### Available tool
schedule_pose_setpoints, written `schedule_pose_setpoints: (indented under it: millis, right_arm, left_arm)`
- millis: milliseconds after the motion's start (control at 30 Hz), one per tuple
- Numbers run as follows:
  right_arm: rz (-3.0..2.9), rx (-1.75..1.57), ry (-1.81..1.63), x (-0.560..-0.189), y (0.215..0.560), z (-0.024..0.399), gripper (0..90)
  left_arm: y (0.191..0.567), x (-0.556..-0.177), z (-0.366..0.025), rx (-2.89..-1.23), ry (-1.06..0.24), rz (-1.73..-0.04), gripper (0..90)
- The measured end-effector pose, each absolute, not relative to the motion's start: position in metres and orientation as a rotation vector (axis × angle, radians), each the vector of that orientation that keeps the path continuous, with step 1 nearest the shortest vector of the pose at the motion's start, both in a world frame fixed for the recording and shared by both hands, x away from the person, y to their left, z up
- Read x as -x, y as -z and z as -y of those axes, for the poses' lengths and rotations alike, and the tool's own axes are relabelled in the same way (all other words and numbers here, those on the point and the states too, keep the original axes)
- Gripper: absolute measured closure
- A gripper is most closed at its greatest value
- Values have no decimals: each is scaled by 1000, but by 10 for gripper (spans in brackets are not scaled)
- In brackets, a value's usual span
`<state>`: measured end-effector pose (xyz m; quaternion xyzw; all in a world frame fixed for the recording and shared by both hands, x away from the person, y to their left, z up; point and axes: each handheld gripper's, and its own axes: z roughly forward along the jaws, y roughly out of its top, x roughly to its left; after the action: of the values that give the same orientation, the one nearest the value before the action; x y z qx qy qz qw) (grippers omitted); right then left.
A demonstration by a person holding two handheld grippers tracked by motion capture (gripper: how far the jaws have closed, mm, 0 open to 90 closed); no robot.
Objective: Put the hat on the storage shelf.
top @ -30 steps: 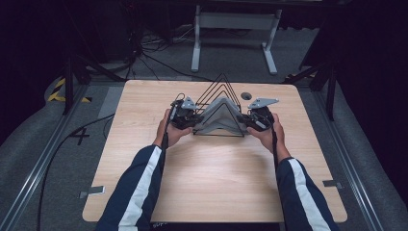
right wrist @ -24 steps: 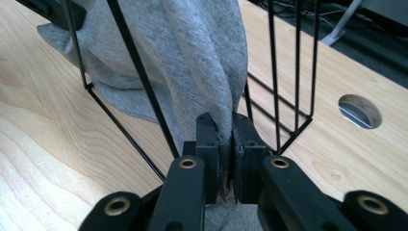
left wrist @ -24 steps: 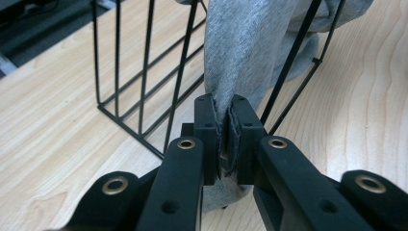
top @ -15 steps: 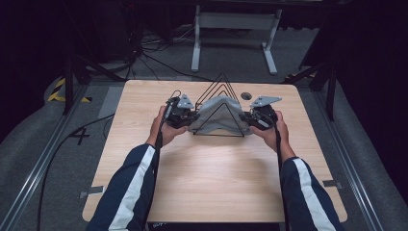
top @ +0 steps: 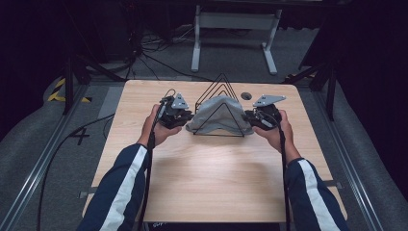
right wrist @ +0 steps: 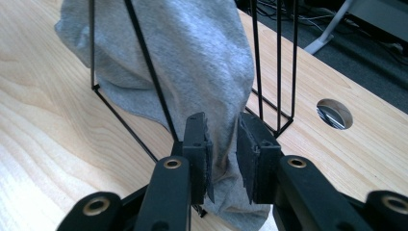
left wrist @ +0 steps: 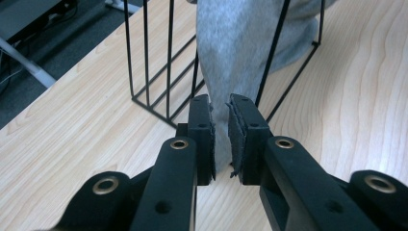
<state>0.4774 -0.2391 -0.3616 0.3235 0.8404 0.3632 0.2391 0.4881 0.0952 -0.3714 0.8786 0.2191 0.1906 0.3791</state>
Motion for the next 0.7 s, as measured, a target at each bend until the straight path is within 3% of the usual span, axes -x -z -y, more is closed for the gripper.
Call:
schedule_pose_setpoints:
  millis: [700]
  right_arm:
    - [-2355,-848,-949,-458,356,254,710]
  left_arm:
    - [367,-453,-132,-2347,-551,-529,733]
